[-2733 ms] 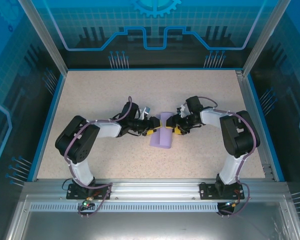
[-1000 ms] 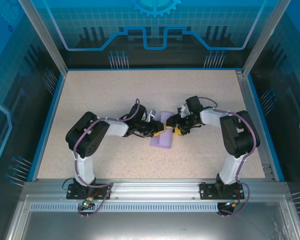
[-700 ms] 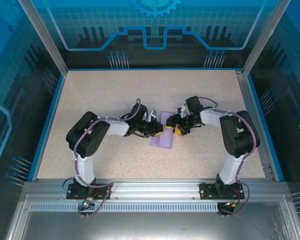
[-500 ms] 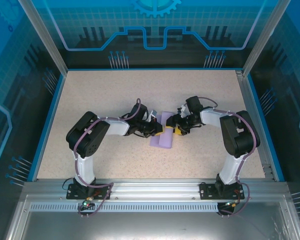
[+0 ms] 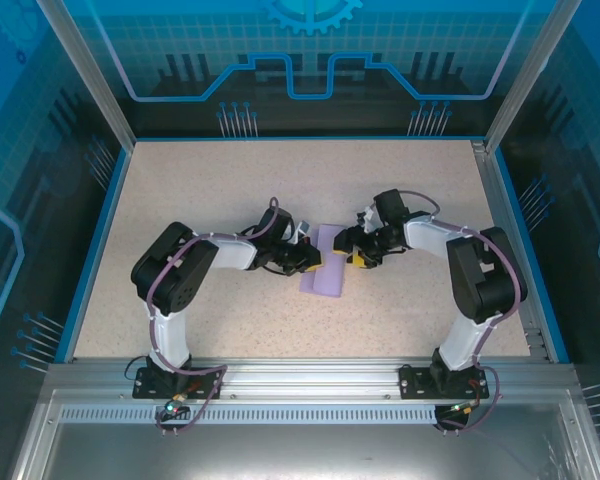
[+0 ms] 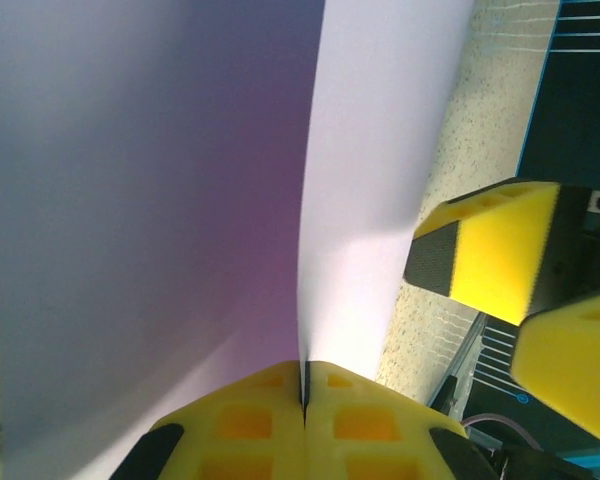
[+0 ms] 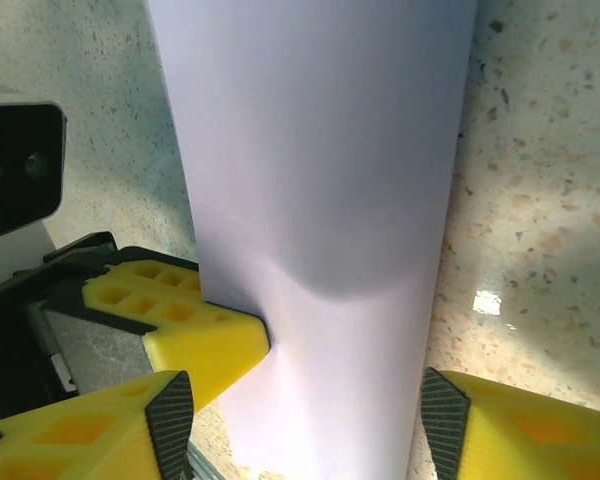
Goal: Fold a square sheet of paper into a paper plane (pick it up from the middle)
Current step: First fold in half a square sheet of paper at the center of the table.
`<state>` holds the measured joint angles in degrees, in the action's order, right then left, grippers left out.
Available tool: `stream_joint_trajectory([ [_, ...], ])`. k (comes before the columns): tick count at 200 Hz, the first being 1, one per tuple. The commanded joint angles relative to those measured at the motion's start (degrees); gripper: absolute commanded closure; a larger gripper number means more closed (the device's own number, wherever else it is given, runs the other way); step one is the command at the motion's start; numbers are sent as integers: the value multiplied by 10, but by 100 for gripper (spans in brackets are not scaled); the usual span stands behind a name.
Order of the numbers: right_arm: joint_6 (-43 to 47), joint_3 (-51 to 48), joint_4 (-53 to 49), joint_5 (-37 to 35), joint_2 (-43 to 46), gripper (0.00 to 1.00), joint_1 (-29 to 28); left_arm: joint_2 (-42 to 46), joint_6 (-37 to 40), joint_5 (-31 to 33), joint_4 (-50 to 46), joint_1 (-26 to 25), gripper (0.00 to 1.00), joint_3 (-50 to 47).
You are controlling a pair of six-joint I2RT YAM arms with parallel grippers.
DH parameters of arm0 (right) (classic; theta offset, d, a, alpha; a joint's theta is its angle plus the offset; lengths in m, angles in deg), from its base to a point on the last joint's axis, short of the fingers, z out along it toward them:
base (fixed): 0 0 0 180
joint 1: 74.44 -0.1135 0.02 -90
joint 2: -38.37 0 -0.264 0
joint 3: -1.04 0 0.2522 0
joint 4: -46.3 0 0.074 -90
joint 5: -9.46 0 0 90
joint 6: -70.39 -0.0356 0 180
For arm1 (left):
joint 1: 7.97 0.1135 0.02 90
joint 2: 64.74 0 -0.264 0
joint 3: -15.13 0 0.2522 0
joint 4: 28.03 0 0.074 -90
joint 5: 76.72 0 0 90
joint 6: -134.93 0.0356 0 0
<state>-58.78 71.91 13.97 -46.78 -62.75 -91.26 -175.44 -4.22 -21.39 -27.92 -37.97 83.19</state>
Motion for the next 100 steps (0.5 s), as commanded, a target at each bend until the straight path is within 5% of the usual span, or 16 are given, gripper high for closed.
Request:
stream_joint_trajectory([
  [1,10,-2,-23,-19,10,42,3,14,19,5,-19,6,100,5],
  [100,13,20,-40,-61,-23,46,-34,24,89,-7,-128,39,100,38],
])
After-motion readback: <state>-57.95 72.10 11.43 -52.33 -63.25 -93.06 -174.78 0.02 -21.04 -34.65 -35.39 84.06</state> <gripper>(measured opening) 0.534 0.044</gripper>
